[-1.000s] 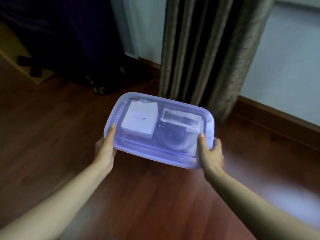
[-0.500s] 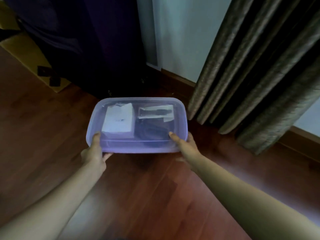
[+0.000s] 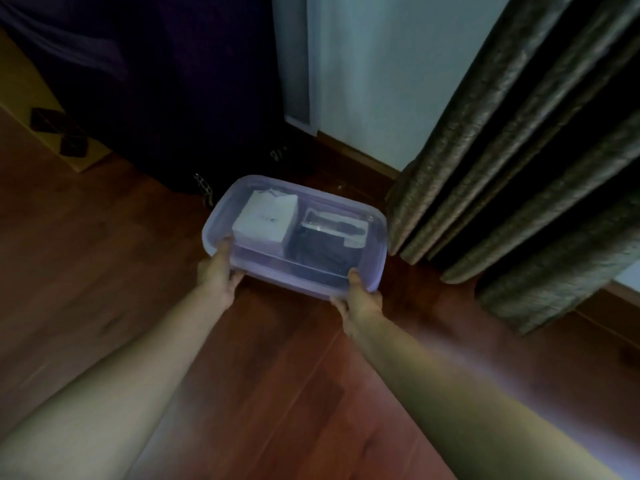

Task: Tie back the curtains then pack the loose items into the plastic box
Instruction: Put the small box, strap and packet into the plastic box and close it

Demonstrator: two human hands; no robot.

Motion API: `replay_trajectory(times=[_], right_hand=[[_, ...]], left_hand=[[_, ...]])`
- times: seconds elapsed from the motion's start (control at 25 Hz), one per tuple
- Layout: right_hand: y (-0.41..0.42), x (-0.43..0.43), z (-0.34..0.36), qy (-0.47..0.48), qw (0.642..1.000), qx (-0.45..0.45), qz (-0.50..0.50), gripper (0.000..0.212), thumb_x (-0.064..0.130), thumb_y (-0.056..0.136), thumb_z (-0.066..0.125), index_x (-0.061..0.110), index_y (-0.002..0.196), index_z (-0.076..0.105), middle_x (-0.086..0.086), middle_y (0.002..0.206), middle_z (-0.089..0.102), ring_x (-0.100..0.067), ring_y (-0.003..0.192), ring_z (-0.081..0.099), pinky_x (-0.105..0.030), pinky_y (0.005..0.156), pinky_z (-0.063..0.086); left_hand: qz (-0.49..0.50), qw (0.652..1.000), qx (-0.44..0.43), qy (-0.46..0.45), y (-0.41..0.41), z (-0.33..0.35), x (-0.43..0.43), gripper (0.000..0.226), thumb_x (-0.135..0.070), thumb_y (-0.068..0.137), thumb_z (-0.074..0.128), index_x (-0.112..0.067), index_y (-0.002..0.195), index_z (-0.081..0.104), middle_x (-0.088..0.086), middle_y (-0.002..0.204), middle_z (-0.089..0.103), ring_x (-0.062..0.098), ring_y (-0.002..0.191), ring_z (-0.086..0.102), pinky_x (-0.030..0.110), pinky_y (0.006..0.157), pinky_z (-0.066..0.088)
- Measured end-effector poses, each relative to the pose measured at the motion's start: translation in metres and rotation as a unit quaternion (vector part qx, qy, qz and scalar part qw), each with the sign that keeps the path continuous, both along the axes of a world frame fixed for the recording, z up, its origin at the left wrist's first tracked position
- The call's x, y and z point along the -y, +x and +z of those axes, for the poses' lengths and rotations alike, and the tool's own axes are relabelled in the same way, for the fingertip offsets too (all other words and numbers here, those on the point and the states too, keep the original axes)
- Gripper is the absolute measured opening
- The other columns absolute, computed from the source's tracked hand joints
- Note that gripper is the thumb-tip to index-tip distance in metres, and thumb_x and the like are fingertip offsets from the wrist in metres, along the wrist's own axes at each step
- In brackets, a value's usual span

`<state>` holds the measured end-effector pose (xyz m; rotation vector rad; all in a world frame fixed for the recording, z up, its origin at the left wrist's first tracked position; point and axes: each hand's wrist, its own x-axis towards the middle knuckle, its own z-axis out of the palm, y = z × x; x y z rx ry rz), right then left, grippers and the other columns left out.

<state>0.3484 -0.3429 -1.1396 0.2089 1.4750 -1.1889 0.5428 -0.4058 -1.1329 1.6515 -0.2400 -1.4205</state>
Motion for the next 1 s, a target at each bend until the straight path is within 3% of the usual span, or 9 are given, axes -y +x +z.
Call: replay_trajectory(times=[0.12, 0.24, 0.36, 0.44, 0.6, 0.68, 0.84, 0.92, 1.0], right_hand=[[0.003, 0.018, 0.004, 0.001, 0.999, 0.021, -0.027, 0.061, 0.026, 0.088, 0.064, 0.010, 0.138, 0.034, -0.012, 0.125, 0.048, -0.017, 0.069, 0.054, -0.031, 0.082, 0.053], [0.001, 0.032, -0.006, -0.017, 0.998, 0.033, -0.043, 0.064, 0.025, 0.082, 0.072, 0.006, 0.133, 0.040, -0.009, 0.121, 0.053, -0.020, 0.083, 0.059, -0.027, 0.081, 0.051], [-0.003, 0.040, -0.020, -0.041, 0.999, 0.029, -0.013, 0.057, 0.013, 0.078, 0.075, 0.006, 0.127, 0.046, -0.001, 0.098, 0.058, -0.016, 0.088, 0.060, -0.020, 0.070, 0.050], [-0.006, 0.047, -0.025, -0.059, 0.998, 0.011, 0.015, 0.051, 0.012, 0.082, 0.071, 0.006, 0.127, 0.049, -0.003, 0.105, 0.062, -0.017, 0.093, 0.064, -0.016, 0.062, 0.052], [-0.004, 0.058, -0.044, -0.099, 0.995, 0.000, -0.007, 0.061, 0.014, 0.077, 0.075, 0.011, 0.131, 0.048, -0.007, 0.128, 0.060, -0.021, 0.115, 0.059, -0.031, 0.100, 0.046], [0.002, 0.059, -0.051, -0.110, 0.994, -0.003, -0.003, 0.065, 0.016, 0.077, 0.075, 0.017, 0.135, 0.045, -0.005, 0.132, 0.058, -0.019, 0.118, 0.057, -0.036, 0.107, 0.041], [0.009, 0.062, -0.057, -0.126, 0.992, -0.005, 0.002, 0.070, 0.017, 0.081, 0.072, 0.022, 0.141, 0.037, -0.005, 0.140, 0.051, -0.020, 0.123, 0.053, -0.036, 0.110, 0.037], [0.009, 0.063, -0.051, -0.097, 0.994, -0.039, 0.031, 0.069, 0.024, 0.083, 0.071, 0.021, 0.142, 0.035, -0.005, 0.143, 0.047, -0.023, 0.126, 0.050, -0.033, 0.108, 0.037], [0.009, 0.061, -0.040, -0.040, 0.991, -0.105, 0.079, 0.067, 0.035, 0.086, 0.066, 0.014, 0.142, 0.036, -0.007, 0.142, 0.046, -0.027, 0.127, 0.049, -0.030, 0.100, 0.038]], left_hand=[[-0.042, 0.998, -0.038, -0.012, -0.024, -0.002, 0.008, 0.026, -0.015, 0.090, 0.058, -0.016, 0.116, 0.055, 0.004, 0.097, 0.062, 0.024, 0.095, 0.061, 0.036, 0.089, 0.052], [-0.081, 0.994, -0.064, -0.045, -0.042, -0.001, 0.027, 0.026, 0.000, 0.089, 0.052, -0.016, 0.109, 0.057, 0.001, 0.094, 0.063, 0.020, 0.090, 0.062, 0.031, 0.080, 0.053], [-0.117, 0.990, -0.059, -0.060, -0.048, -0.006, 0.047, 0.031, 0.003, 0.088, 0.055, -0.012, 0.115, 0.059, 0.003, 0.103, 0.066, 0.018, 0.098, 0.062, 0.026, 0.073, 0.052], [-0.127, 0.988, -0.052, -0.068, -0.052, -0.010, 0.059, 0.031, -0.001, 0.089, 0.056, -0.010, 0.119, 0.058, 0.006, 0.109, 0.067, 0.018, 0.098, 0.064, 0.025, 0.075, 0.053], [-0.132, 0.987, -0.046, -0.080, -0.063, -0.016, 0.078, 0.034, 0.000, 0.092, 0.052, -0.005, 0.125, 0.055, 0.007, 0.112, 0.065, 0.018, 0.097, 0.063, 0.027, 0.078, 0.053], [-0.129, 0.988, -0.039, -0.076, -0.065, -0.017, 0.084, 0.036, 0.002, 0.093, 0.048, -0.004, 0.128, 0.052, 0.010, 0.119, 0.062, 0.018, 0.097, 0.061, 0.025, 0.077, 0.053], [-0.155, 0.985, -0.015, -0.070, -0.067, -0.014, 0.086, 0.028, -0.004, 0.095, 0.047, -0.008, 0.122, 0.053, 0.005, 0.105, 0.064, 0.015, 0.086, 0.062, 0.022, 0.062, 0.053], [-0.205, 0.975, 0.045, -0.077, -0.067, -0.014, 0.081, 0.040, -0.018, 0.094, 0.051, -0.008, 0.133, 0.045, 0.011, 0.118, 0.063, 0.021, 0.100, 0.062, 0.031, 0.079, 0.057], [-0.256, 0.953, 0.144, -0.073, -0.063, -0.014, 0.076, 0.051, -0.033, 0.097, 0.044, -0.014, 0.143, 0.033, 0.012, 0.135, 0.053, 0.026, 0.116, 0.054, 0.040, 0.101, 0.046]])
